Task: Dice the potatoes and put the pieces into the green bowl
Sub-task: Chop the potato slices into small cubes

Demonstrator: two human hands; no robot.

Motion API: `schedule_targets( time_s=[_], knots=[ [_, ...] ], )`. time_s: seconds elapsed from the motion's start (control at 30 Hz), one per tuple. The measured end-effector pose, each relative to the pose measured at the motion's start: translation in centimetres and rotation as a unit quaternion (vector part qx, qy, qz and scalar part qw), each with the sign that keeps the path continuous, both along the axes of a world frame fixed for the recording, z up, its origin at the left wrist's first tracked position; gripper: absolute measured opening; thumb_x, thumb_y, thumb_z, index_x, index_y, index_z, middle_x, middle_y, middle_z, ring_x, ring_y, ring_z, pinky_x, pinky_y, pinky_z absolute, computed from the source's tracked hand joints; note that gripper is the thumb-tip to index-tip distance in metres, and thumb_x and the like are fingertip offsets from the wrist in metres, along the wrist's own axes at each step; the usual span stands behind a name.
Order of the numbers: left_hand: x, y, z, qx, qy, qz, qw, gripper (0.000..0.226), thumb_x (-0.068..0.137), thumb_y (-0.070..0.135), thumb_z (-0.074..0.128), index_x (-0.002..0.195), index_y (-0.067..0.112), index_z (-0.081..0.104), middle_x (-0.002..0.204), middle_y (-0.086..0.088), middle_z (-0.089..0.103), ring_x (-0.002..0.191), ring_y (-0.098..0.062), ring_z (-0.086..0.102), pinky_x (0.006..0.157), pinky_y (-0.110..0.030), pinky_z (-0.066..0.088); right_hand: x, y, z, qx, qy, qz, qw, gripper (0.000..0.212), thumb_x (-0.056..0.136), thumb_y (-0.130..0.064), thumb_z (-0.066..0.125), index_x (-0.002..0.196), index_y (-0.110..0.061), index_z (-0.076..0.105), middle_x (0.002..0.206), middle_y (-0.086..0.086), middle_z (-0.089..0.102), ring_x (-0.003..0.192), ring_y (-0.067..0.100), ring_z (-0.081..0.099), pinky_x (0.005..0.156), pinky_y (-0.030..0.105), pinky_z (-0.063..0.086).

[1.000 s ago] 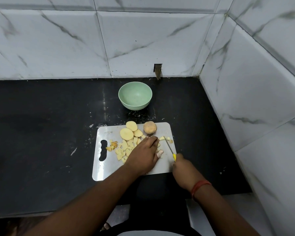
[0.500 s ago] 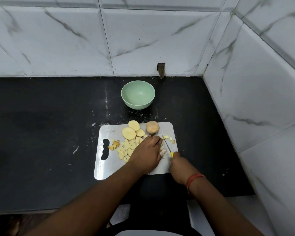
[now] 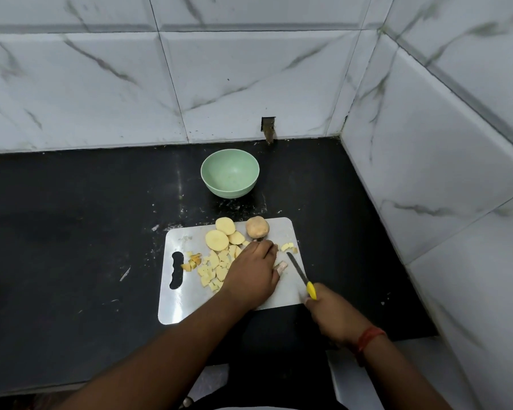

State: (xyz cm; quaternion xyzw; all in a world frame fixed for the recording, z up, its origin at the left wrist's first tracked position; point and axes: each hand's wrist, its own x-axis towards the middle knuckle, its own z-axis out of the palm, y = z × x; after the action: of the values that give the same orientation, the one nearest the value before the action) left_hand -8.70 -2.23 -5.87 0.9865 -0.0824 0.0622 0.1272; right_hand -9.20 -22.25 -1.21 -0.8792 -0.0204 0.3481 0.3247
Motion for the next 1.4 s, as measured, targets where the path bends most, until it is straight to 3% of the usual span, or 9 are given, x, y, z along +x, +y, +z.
schedule_targets(
  time_s=[0.23,0.43,0.53,0.63,0.73,0.83,0.97,1.2,1.4],
  knots=[
    [2.9,-2.4,0.3,0.059,0.011,-0.128,0.990,0.059,0.104,0.044,0.038,0.145,0.003,0.051,0.148,-0.011,0.049,0.135,-0.029,0.045,0.121,-0.040,0.029,0.5,-0.9,2.3,0.151,0.034,-0.178,0.972,0.017,0.101,-0.029,0.043,0.087,-0.019,0.042,0.061,0.003,0.041,0.036,0.010,0.030,0.038,0.018,0.026],
    [1.5,-1.1,0.0,0.107,-0.034,-0.119,0.987,0.052,0.105,0.044,0.035,0.103,0.009,0.073,0.101,-0.007,0.064,0.102,-0.029,0.059,0.107,-0.041,0.040,0.2,-1.4,2.7,0.162,0.049,-0.180,0.969,0.016,0.102,-0.029,0.042,0.090,-0.018,0.041,0.060,0.003,0.039,0.036,0.010,0.029,0.038,0.018,0.025],
    [0.4,0.4,-0.2,0.058,-0.063,-0.118,0.989,0.049,0.100,0.040,0.037,0.118,0.008,0.069,0.121,-0.009,0.064,0.118,-0.028,0.058,0.118,-0.043,0.034,0.1,-1.2,2.7,0.165,0.050,-0.175,0.969,0.015,0.102,-0.028,0.042,0.089,-0.021,0.042,0.060,0.002,0.039,0.036,0.009,0.028,0.038,0.017,0.025],
    [0.0,2.0,0.7,-0.002,-0.094,-0.050,0.994,0.049,0.094,0.035,0.041,0.131,0.011,0.065,0.128,-0.007,0.063,0.123,-0.025,0.054,0.121,-0.044,0.029,0.2,-0.7,2.8,0.175,0.047,-0.167,0.969,0.017,0.102,-0.028,0.042,0.085,-0.030,0.042,0.061,0.003,0.039,0.036,0.009,0.029,0.038,0.017,0.025],
    [0.5,4.4,1.6,-0.055,-0.116,0.087,0.988,0.036,0.095,0.028,0.052,0.124,0.011,0.066,0.116,-0.006,0.063,0.110,-0.024,0.054,0.110,-0.044,0.039,0.6,-0.4,2.9,0.169,0.040,-0.162,0.971,0.018,0.102,-0.030,0.042,0.084,-0.034,0.041,0.060,0.004,0.039,0.036,0.010,0.030,0.038,0.018,0.025],
    [1.6,7.8,1.7,-0.052,-0.060,0.164,0.983,0.041,0.096,0.028,0.060,0.133,0.009,0.060,0.127,-0.010,0.059,0.118,-0.029,0.053,0.109,-0.046,0.041,0.6,-0.2,2.8,0.160,0.035,-0.149,0.975,0.015,0.102,-0.033,0.041,0.087,-0.035,0.041,0.062,0.006,0.039,0.037,0.010,0.031,0.038,0.019,0.026],
    [4.0,10.6,1.8,-0.019,0.060,0.132,0.989,0.052,0.102,0.037,0.055,0.150,0.017,0.047,0.147,-0.008,0.052,0.133,-0.032,0.048,0.116,-0.049,0.033,0.4,-0.2,2.3,0.152,0.039,-0.137,0.978,0.008,0.102,-0.034,0.041,0.094,-0.033,0.040,0.064,0.005,0.041,0.038,0.009,0.032,0.038,0.019,0.028],
    [6.4,10.7,3.1,0.045,0.126,0.122,0.984,0.046,0.100,0.033,0.057,0.144,0.020,0.054,0.126,-0.007,0.053,0.117,-0.030,0.054,0.101,-0.043,0.045,0.2,-0.6,1.1,0.133,0.038,-0.145,0.980,0.013,0.101,-0.034,0.044,0.099,-0.021,0.046,0.064,0.003,0.043,0.040,0.010,0.034,0.039,0.021,0.029],
    [6.8,10.9,2.5,0.050,0.147,0.129,0.979,0.039,0.100,0.038,0.057,0.133,0.016,0.063,0.118,-0.008,0.054,0.112,-0.031,0.055,0.098,-0.043,0.046,0.1,0.6,0.1,0.030,-0.058,-0.036,0.997,0.016,0.102,-0.033,0.039,0.100,-0.019,0.047,0.082,0.000,0.055,0.068,0.012,0.053,0.058,0.027,0.038]
  ],
)
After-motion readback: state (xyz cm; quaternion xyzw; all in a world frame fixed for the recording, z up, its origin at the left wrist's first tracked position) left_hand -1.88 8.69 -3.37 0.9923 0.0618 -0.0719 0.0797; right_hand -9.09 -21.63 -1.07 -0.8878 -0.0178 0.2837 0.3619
